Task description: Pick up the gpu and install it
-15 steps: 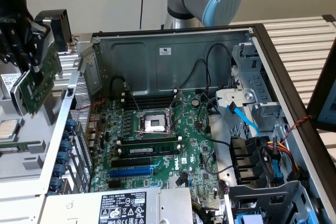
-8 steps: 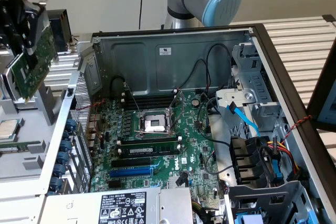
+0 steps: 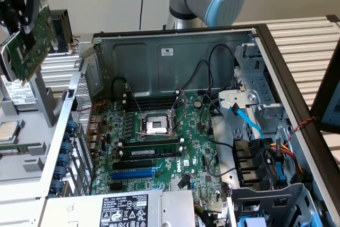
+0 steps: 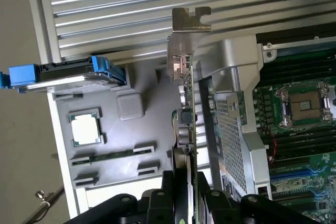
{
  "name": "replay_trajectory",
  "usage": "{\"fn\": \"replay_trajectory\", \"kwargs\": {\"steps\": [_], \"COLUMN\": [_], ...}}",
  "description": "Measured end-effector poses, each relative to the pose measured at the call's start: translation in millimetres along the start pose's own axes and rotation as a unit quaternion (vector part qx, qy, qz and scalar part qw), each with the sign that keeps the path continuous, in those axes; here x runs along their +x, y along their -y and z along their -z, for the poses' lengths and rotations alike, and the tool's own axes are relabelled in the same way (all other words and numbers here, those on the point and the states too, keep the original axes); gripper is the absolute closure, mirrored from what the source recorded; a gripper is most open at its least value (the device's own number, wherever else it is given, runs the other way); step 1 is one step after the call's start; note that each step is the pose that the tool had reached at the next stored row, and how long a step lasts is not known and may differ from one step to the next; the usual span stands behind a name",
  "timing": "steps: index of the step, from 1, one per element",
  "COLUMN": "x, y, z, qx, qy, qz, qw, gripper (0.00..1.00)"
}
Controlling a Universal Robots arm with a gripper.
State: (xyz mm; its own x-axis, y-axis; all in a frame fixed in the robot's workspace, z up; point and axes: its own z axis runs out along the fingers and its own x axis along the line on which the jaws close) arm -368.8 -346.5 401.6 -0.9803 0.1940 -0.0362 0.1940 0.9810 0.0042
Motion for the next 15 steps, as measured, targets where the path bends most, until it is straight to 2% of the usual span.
{"fn": "replay_trajectory", "kwargs": {"steps": [7,15], "x": [-24.0,-55.0], "y": [-4.2,-10.2], "z": [30.8,50.0], "qx": [-0.0011,-0.0016], "qy": [-0.0016,-0.0059], "qz": [0.001,0.001], "qw": [1.0000,1.0000], "gripper": [0.73,0.73]}}
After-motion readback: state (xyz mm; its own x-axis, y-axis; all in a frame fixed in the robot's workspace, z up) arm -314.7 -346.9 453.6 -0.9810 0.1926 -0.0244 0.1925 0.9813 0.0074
